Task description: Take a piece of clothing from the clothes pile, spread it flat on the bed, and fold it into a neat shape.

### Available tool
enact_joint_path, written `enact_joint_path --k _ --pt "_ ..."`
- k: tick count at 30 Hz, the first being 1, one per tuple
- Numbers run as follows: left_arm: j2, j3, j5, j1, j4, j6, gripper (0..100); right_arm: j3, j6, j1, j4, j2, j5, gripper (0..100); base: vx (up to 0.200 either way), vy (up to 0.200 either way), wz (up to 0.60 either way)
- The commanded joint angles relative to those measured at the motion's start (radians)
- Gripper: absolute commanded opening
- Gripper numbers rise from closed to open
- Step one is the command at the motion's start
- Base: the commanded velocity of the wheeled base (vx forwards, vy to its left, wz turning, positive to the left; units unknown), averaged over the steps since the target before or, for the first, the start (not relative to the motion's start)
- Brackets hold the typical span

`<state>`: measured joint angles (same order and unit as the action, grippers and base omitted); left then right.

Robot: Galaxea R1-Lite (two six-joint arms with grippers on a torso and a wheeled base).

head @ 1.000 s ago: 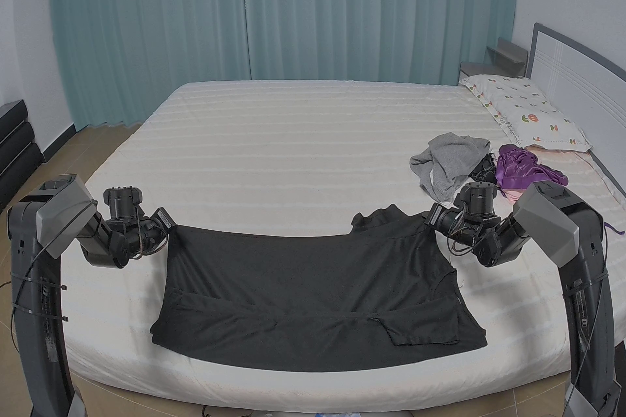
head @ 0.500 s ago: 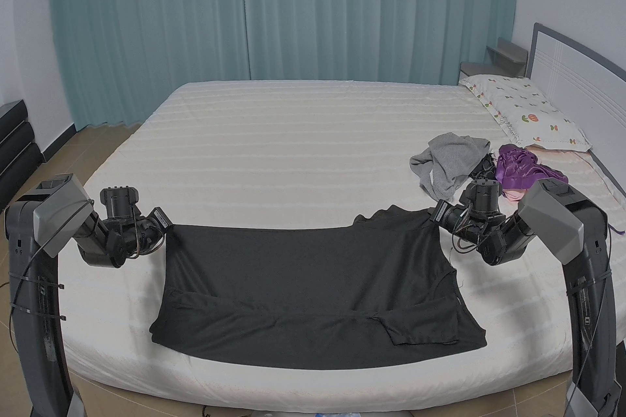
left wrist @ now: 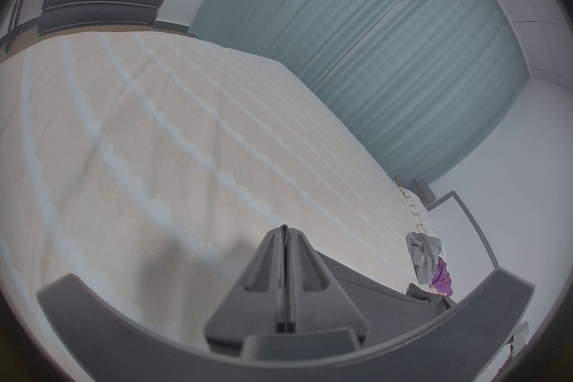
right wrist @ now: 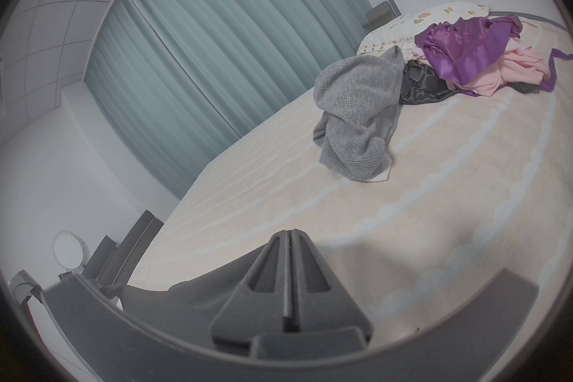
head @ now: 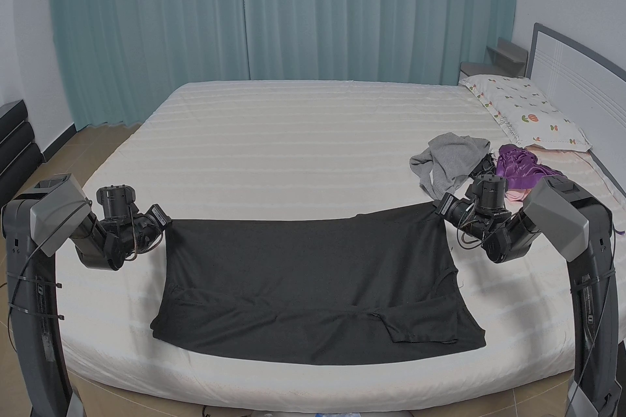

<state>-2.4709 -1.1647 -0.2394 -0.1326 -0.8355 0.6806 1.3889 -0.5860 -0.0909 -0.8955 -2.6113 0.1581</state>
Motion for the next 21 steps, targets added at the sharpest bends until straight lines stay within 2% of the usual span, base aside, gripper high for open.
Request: enact_joint_path --k 1,5,9,15,21 --pt "-0.002 0.013 0.0 0.002 0.0 -0.001 0 -0.019 0.0 0.002 0.0 -0.006 0.005 0 0.0 0.0 0.0" --pt "0.0 0.016 -0.001 0.002 0.007 -0.003 0 -0.037 0.003 -0.001 0.012 0.002 0.012 0 0.0 0.0 0.0" --pt "0.01 0.049 -0.005 0.002 0.007 -0.029 0 -0.093 0.0 -0.004 0.013 0.04 0.052 0 0.0 0.0 0.0" --pt "0.104 0.18 -0.072 0.002 -0.007 -0.047 0 -0.203 -0.005 -0.001 -0.002 0.111 0.089 0 0.0 0.0 0.0" --pt "0.151 0.26 -0.081 -0.009 -0.063 -0.05 0 -0.297 -0.005 0.003 -0.054 0.149 0.1 0 0.0 0.0 0.0"
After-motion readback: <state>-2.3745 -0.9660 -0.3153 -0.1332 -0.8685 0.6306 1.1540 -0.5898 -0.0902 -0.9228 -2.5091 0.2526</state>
